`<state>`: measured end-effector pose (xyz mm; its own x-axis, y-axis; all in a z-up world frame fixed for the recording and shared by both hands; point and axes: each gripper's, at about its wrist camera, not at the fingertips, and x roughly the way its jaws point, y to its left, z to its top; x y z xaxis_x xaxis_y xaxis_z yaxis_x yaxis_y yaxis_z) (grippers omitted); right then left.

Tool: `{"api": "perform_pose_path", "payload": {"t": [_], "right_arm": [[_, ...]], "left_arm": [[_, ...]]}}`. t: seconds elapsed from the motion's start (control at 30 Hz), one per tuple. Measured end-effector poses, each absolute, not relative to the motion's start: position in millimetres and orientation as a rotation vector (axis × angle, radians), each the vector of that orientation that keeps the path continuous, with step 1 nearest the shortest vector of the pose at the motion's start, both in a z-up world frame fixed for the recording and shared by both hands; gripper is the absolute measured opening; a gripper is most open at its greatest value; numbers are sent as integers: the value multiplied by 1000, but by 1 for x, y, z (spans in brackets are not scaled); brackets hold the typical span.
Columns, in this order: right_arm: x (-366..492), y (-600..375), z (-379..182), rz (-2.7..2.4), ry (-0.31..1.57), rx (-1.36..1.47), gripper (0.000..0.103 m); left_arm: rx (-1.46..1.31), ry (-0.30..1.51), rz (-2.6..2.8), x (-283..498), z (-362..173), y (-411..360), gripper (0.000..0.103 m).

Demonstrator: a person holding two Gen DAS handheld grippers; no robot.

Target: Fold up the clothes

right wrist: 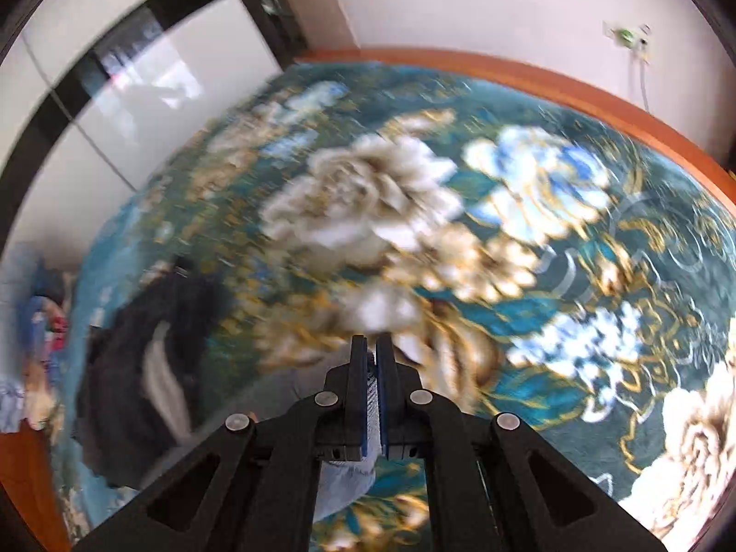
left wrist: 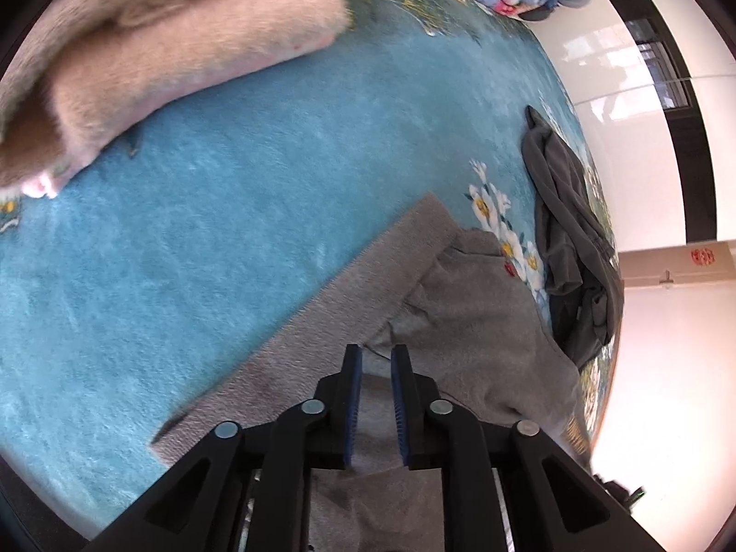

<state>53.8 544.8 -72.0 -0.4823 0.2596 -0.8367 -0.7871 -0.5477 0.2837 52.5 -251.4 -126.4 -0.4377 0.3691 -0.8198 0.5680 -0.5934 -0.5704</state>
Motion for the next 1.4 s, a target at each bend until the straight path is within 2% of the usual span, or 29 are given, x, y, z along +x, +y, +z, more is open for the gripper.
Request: {"api": "perform_pose_path", "payload": {"t": [0.2,0.4,0.57,0.7,0.87,0.97,1.03,1.13,1.4], "right_arm": [[77,552,-100,1967,930,-1035,3],[72,551,-83,1938,826,-1038,4],[70,538,-68,1994,851,-1025,7],[65,516,-64,2068,935,-1027,22],[45,485,-70,2125,1114,-1075,33],[21,461,-74,2160,1167,-1161,37],[4,443,-78,2171,1198,-1218,44],[-22,419,-89,2165,1275,-1293,50],[-71,402,-132,1912,1411,-1335,52]], "left_arm": [[1591,1311,-2170,56,-125,-252,23],[1573,1309,-2185,64,-117,-252,36],[1569,1327,-2189,69,-112,-250,39],[1575,1375,-2201,67,-106,-246,41],[1598,1425,-2224,42,-95,-235,47],[1639,1467,-2211,11,-95,-225,56],[1667,1495,-2201,-10,-95,-219,62],[1708,1537,-2186,-40,-94,-209,67],[1823,1620,-1965,-123,-137,-192,68]]}}
